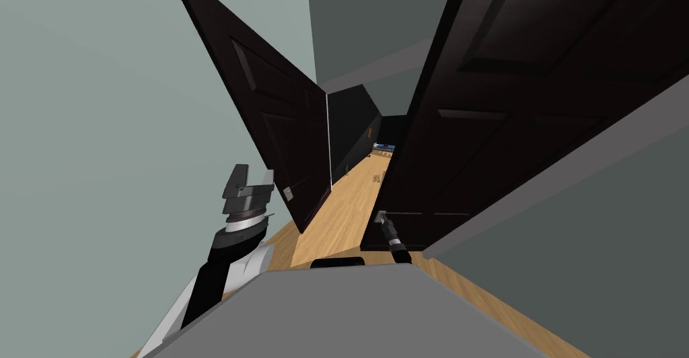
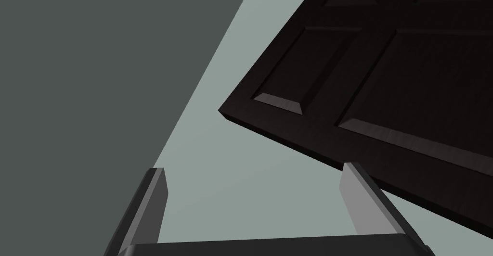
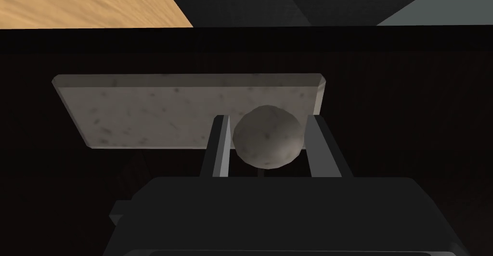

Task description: Pull the door open

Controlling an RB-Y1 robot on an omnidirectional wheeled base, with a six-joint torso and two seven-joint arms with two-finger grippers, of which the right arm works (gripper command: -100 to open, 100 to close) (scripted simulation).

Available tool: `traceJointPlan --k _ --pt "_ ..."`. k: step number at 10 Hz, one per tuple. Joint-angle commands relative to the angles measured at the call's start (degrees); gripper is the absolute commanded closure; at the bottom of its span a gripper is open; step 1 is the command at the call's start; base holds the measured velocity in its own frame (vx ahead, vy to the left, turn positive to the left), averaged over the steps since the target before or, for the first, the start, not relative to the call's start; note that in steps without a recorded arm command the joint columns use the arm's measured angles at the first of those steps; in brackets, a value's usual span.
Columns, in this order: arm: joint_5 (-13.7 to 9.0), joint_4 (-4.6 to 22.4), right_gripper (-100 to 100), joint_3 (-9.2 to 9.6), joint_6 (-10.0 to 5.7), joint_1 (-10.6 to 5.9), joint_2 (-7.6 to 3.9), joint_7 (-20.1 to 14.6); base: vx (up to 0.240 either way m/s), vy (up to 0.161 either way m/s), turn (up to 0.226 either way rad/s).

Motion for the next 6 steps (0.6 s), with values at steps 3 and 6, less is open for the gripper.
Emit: traceJointPlan --k 3,6 --pt "-0.68 1.18 100 0.97 -1.13 0.04 -0.86 -0.45 -0.108 -0.041 0.106" --pt "-0.81 2.41 100 1.26 -4.50 1.84 -3.42 -2.85 -0.184 0.001 0.206"
